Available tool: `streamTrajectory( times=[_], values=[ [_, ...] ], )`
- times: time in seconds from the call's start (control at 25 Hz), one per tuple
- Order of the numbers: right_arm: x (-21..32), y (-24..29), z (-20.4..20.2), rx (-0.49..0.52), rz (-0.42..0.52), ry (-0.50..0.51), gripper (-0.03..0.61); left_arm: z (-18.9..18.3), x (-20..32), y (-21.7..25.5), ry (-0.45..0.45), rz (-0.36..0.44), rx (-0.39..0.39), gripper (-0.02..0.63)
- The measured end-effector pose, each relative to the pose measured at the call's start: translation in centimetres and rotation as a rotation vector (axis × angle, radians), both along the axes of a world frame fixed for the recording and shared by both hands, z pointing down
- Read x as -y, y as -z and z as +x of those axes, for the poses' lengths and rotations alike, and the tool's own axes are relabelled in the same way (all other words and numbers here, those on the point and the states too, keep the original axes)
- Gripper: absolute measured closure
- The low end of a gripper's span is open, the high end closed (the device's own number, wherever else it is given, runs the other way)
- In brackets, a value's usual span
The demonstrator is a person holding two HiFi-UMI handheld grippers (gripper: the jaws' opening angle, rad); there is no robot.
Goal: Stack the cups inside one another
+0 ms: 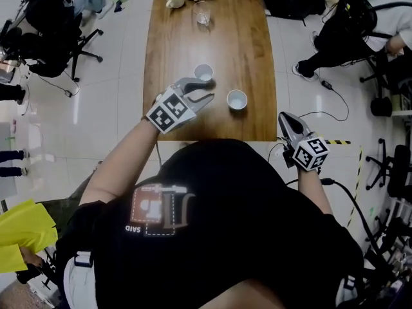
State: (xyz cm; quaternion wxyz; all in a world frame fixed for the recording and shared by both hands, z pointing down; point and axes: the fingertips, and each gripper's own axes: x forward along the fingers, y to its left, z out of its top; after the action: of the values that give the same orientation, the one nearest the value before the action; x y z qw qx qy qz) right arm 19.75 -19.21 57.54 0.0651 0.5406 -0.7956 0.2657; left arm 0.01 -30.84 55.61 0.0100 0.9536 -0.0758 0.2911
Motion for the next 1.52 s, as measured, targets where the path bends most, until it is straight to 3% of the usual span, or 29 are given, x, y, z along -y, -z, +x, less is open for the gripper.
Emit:
streamTrajectory(
  times=[0.2,0.28,0.4,0.68,1.28,1.52],
  values=[
    [3.4,0.8,-3.0,-0.001,0.021,0.094,0.565,-9.0,3.2,1.6,0.384,-0.285,-0.351,0.574],
    [4.4,1.1,-4.0,-0.003,0.031,0.120,0.565,-12.3,3.4,1.7,0.489,-0.331,-0.451,0.595],
    [5.7,1.5,-5.0,-0.010,0.040,0.151,0.564,-15.4,2.9,1.3,0.566,-0.344,-0.524,0.611],
    [6.9,2.3,-7.1,-0.017,0.047,0.212,0.565,-17.5,1.8,1.2,0.623,-0.369,-0.616,0.612],
    [5.5,2.3,-7.5,-0.014,0.038,0.203,0.565,-18.6,1.6,2.7,0.618,-0.336,-0.644,0.612],
    [4.8,1.3,-8.8,-0.139,0.039,0.297,0.563,-18.2,1.2,2.4,0.606,-0.334,-0.630,0.612]
  ],
)
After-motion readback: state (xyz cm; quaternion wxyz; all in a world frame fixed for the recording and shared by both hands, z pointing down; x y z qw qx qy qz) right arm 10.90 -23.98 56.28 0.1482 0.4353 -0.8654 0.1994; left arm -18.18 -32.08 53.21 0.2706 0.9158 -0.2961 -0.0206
